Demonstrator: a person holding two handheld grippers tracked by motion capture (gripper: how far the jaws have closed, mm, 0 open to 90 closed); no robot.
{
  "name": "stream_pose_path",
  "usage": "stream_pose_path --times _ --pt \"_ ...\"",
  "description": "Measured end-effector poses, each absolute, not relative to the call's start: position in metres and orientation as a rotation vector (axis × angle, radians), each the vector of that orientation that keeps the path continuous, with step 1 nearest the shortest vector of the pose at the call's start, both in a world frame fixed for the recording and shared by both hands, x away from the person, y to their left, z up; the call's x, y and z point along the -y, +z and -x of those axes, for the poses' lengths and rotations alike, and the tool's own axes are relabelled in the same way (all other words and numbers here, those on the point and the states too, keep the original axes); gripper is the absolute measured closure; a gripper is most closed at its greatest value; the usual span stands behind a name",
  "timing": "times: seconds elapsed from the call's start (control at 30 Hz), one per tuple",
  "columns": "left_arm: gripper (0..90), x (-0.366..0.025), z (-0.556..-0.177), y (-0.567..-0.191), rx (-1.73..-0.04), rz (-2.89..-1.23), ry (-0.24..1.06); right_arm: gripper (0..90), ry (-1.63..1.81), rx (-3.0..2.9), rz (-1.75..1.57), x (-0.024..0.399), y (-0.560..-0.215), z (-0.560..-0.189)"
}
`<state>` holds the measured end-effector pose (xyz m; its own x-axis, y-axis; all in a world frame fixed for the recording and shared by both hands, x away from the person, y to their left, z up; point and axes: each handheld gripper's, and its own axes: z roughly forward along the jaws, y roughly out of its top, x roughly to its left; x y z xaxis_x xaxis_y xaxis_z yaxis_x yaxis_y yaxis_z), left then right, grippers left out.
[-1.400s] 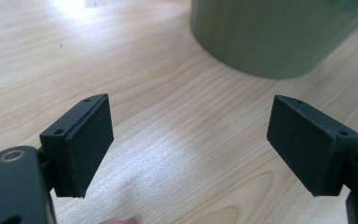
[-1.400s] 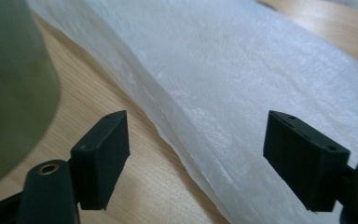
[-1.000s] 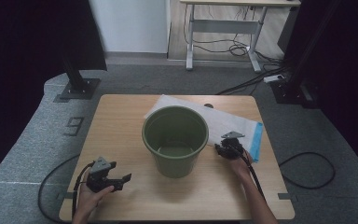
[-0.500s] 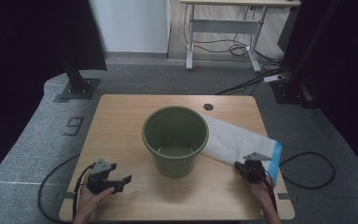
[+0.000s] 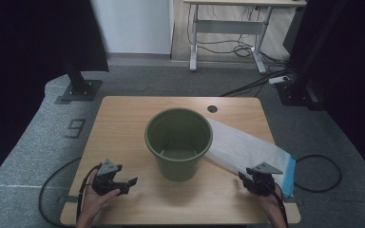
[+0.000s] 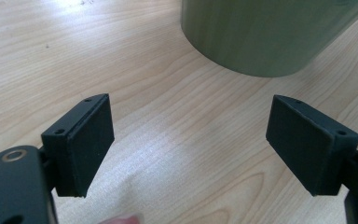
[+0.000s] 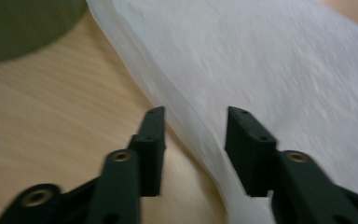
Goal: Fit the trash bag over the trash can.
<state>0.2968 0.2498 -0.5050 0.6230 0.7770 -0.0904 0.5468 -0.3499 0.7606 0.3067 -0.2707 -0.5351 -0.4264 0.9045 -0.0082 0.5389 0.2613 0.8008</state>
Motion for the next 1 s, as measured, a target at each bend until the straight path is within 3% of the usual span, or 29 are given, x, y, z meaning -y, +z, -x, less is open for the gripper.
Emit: stream_pose_path --times 0.17,0.47,0.57,0.7,0.77,1.0 --pt "15.1 -0.247 -0.3 -0.506 -1.033 -2.053 0.357 39.0 1.059 -2.112 -1.177 0.232 -0.526 -0.329" --pt "15.3 -0.242 -0.301 -0.508 -1.024 -2.074 0.348 40.9 0.996 -2.201 -1.076 0.183 -0.54 -0.375" --pt "15.3 -0.242 -0.301 -0.509 -1.026 -2.074 0.348 49.5 1.015 -2.212 -1.059 0.177 -0.546 -0.384" --pt "16.8 -0.24 -0.299 -0.509 -1.025 -2.065 0.38 76.5 1.021 -2.253 -1.042 0.176 -0.552 -0.384" --pt "16.9 -0.239 -0.297 -0.507 -1.017 -2.053 0.391 84.1 1.012 -2.245 -1.065 0.179 -0.551 -0.382" --pt "17.3 -0.244 -0.295 -0.505 -1.022 -2.03 0.409 87.9 1.047 -2.24 -1.144 0.203 -0.549 -0.356"
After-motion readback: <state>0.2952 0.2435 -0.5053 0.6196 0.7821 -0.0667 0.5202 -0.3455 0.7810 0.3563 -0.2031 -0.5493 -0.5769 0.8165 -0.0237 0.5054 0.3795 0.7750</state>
